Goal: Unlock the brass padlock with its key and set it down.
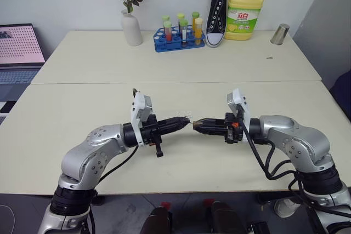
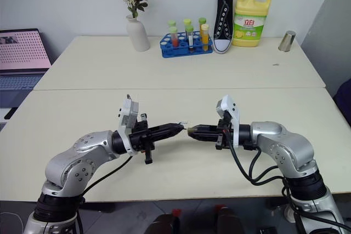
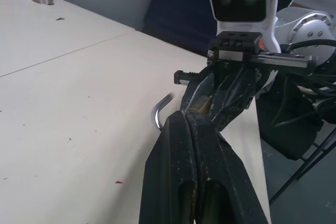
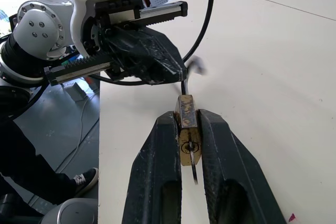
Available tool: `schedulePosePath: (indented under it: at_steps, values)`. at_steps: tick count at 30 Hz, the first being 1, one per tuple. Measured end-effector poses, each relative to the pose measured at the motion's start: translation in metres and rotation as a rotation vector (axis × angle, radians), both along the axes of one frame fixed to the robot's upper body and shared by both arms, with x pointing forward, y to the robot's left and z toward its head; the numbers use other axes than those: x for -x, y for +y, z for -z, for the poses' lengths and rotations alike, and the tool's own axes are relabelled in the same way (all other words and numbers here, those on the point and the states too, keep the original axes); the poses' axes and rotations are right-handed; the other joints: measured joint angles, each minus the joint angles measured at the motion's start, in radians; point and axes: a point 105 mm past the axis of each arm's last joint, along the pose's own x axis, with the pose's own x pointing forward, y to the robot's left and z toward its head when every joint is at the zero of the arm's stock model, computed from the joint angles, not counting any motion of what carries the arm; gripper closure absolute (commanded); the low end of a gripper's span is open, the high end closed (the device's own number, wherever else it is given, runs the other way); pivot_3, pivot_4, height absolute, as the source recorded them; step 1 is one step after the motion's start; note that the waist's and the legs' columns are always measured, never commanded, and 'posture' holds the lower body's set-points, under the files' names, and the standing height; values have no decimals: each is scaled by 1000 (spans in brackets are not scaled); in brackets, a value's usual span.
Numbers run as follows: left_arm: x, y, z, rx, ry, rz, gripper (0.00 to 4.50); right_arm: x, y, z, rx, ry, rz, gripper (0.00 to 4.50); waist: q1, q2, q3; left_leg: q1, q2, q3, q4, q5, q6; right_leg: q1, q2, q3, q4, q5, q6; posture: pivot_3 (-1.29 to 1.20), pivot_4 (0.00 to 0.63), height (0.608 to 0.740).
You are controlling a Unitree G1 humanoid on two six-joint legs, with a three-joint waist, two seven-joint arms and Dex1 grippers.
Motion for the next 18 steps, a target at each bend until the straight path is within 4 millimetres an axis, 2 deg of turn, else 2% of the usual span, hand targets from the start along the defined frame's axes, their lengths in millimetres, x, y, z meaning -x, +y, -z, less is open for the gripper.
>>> schedulePosePath:
  at_steps: [8,15,18]
  values:
    - [-3,-1,-1,-28,-65,-25,4500,0,0,2,5,2,2,4332,0,0,0,0,0,0,0,0,0,0,0,0,0,0,0,0,150,740]
    - [-5,12,-6,-201,-352,-52,4500,0,-1,3,10,9,7,4332,0,0,0,0,0,0,-1,1,-1,0,0,0,-1,0,0,0,150,740]
    - [-4,22,0,-289,-436,-33,3644,-1,-3,7,15,32,16,4332,0,0,0,0,0,0,-1,0,-1,0,0,0,-2,0,0,0,150,740]
